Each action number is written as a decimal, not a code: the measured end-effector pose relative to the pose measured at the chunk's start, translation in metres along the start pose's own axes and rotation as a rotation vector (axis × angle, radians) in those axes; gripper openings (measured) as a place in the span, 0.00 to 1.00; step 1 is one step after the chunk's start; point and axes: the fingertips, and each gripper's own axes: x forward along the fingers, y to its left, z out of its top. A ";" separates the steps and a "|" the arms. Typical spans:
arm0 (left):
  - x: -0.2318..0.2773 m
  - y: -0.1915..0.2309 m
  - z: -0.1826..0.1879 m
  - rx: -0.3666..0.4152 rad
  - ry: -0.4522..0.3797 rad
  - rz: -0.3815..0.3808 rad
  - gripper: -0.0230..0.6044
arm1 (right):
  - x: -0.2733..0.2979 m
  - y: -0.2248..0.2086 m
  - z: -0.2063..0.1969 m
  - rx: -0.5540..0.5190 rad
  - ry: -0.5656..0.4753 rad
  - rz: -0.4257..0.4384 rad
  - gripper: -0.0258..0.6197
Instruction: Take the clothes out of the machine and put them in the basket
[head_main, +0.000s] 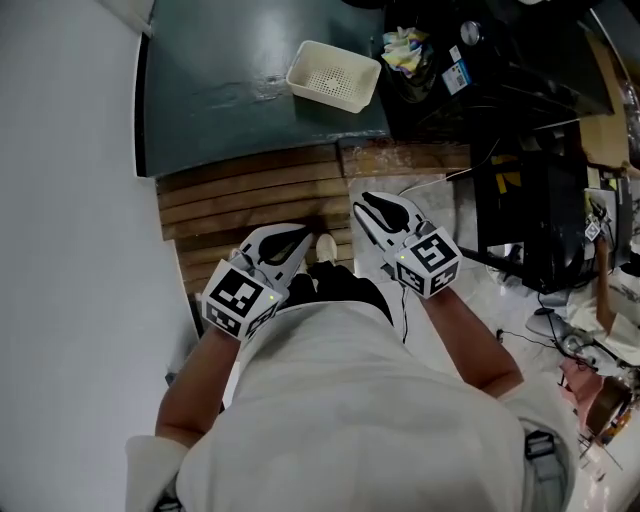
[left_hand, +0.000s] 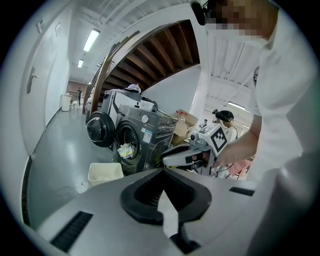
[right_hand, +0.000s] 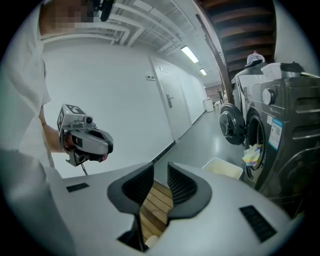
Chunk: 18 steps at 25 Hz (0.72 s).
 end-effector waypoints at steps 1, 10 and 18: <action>0.005 0.002 0.008 0.008 0.002 0.001 0.03 | 0.001 -0.007 0.005 -0.006 -0.007 0.003 0.14; 0.021 0.030 0.055 0.050 0.001 0.012 0.03 | 0.017 -0.054 0.038 0.031 -0.085 -0.044 0.14; 0.011 0.099 0.069 0.057 -0.023 -0.052 0.03 | 0.072 -0.069 0.053 0.050 -0.044 -0.107 0.16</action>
